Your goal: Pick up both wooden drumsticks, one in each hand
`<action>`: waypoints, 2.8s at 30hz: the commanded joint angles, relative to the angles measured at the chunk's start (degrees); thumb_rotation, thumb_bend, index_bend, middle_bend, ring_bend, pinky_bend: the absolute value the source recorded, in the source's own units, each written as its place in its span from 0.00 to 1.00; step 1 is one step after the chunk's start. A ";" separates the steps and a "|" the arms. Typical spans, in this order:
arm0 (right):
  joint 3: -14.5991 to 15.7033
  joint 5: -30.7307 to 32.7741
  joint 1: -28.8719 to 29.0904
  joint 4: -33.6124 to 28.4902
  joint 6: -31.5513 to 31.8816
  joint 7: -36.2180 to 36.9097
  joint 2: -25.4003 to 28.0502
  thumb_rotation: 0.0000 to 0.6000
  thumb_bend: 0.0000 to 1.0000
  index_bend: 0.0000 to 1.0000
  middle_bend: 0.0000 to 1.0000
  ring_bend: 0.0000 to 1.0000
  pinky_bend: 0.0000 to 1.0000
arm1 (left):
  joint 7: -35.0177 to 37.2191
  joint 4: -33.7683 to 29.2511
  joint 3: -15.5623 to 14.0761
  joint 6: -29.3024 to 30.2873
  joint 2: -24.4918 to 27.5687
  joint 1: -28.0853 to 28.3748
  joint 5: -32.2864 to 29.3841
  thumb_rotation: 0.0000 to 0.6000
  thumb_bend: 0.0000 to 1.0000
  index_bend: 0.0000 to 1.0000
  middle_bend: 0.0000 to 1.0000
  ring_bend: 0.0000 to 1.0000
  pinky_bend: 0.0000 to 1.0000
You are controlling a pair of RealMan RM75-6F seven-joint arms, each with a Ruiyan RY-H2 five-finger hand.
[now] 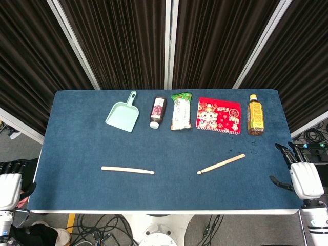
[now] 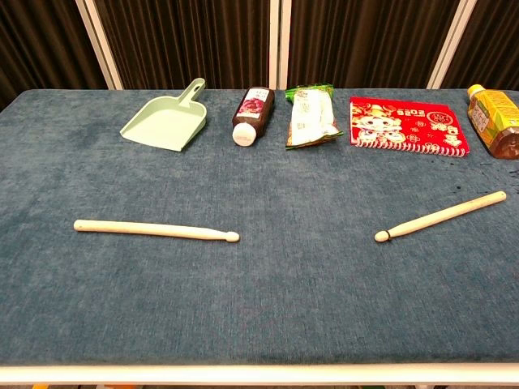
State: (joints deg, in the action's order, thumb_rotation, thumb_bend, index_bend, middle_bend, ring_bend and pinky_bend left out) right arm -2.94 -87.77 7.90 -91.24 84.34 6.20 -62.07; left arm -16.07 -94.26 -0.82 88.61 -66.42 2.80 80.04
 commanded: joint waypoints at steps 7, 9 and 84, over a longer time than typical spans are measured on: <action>0.01 -0.26 -0.66 -2.97 0.35 -2.16 1.34 1.00 0.05 0.10 0.18 0.04 0.09 | 2.41 2.06 0.24 0.81 -1.79 -0.96 1.59 1.00 0.24 0.29 0.27 0.18 0.19; 0.09 -0.46 -0.65 -2.96 0.23 -2.14 1.36 1.00 0.06 0.10 0.18 0.04 0.09 | 4.20 2.21 0.10 0.66 -1.74 -0.94 2.59 1.00 0.24 0.29 0.26 0.18 0.18; -2.34 4.92 21.17 27.99 -25.73 -0.55 -21.50 1.00 0.47 0.61 0.56 0.28 0.16 | 9.74 2.57 4.87 -16.23 -1.67 9.44 2.48 1.00 0.24 0.30 0.26 0.24 0.27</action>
State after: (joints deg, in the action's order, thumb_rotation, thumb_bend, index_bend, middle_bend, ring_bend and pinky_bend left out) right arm -3.45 -84.18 29.17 -59.86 57.53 3.03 -86.43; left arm -7.01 -92.33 2.98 75.25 -67.73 9.58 82.15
